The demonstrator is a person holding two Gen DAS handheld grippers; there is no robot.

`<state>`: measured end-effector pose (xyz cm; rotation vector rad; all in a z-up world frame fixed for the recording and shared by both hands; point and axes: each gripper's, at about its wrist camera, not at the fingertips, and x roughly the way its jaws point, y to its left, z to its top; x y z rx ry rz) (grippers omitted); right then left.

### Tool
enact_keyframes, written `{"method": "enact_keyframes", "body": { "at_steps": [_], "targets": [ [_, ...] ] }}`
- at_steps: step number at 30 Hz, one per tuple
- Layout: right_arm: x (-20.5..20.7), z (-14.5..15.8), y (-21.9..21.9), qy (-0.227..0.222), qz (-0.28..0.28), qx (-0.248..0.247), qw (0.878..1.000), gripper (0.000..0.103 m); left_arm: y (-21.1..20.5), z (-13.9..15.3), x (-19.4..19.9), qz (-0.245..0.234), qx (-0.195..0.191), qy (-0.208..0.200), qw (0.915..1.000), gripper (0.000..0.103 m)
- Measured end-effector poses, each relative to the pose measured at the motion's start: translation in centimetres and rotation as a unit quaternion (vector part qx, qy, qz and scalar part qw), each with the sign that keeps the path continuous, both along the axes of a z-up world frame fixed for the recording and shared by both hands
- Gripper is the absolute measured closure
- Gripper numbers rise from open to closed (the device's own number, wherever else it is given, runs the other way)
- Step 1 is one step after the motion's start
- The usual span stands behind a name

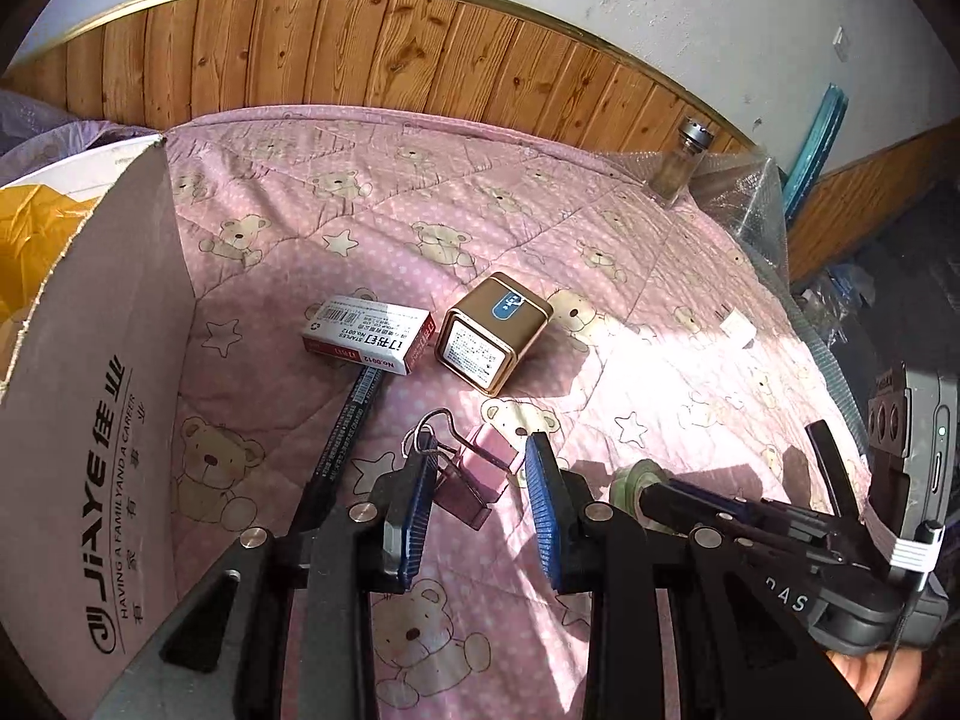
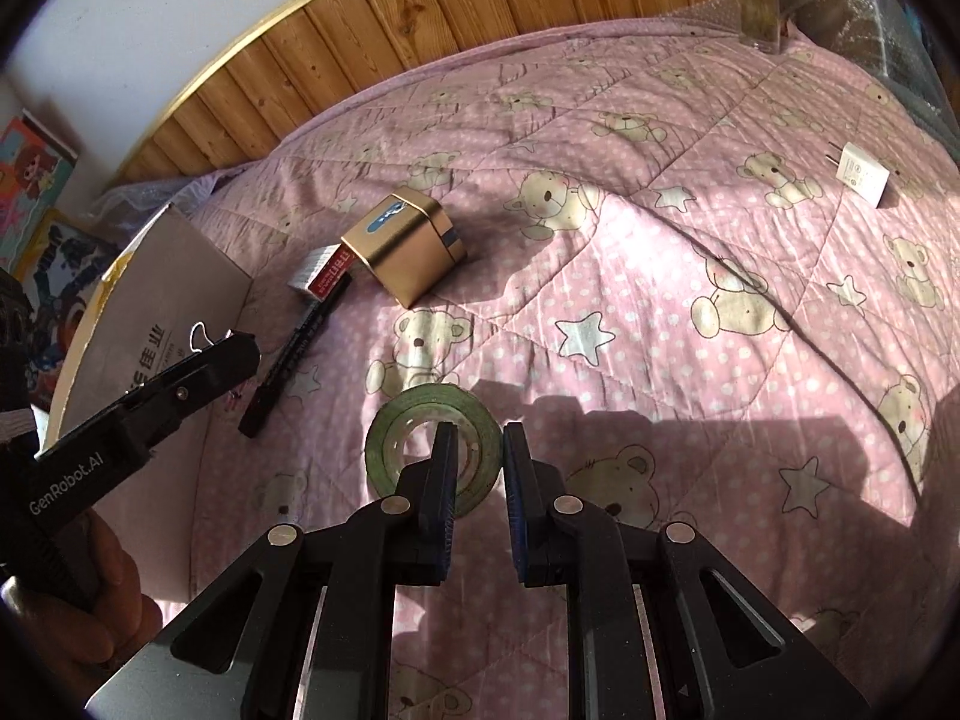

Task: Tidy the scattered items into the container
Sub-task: 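Carry the tape roll and binder clip over the white box with both tools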

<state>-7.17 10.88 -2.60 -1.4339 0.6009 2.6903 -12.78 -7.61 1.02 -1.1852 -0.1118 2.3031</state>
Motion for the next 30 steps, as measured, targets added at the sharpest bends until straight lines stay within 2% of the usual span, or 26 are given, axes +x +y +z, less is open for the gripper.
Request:
{"method": "enact_keyframes", "body": {
  "at_steps": [13,30],
  "targets": [
    [5.2,1.9,-2.3,0.013,0.003,0.014,1.000,0.088,-1.6,2.5,4.8,-0.001,0.023,0.005,0.9997,0.072],
    [10.1,7.2,-7.3,0.065,0.028,0.056,0.996,0.088,-3.7,6.5,9.6,0.002,0.068,0.032,0.9972,0.072]
  ]
}}
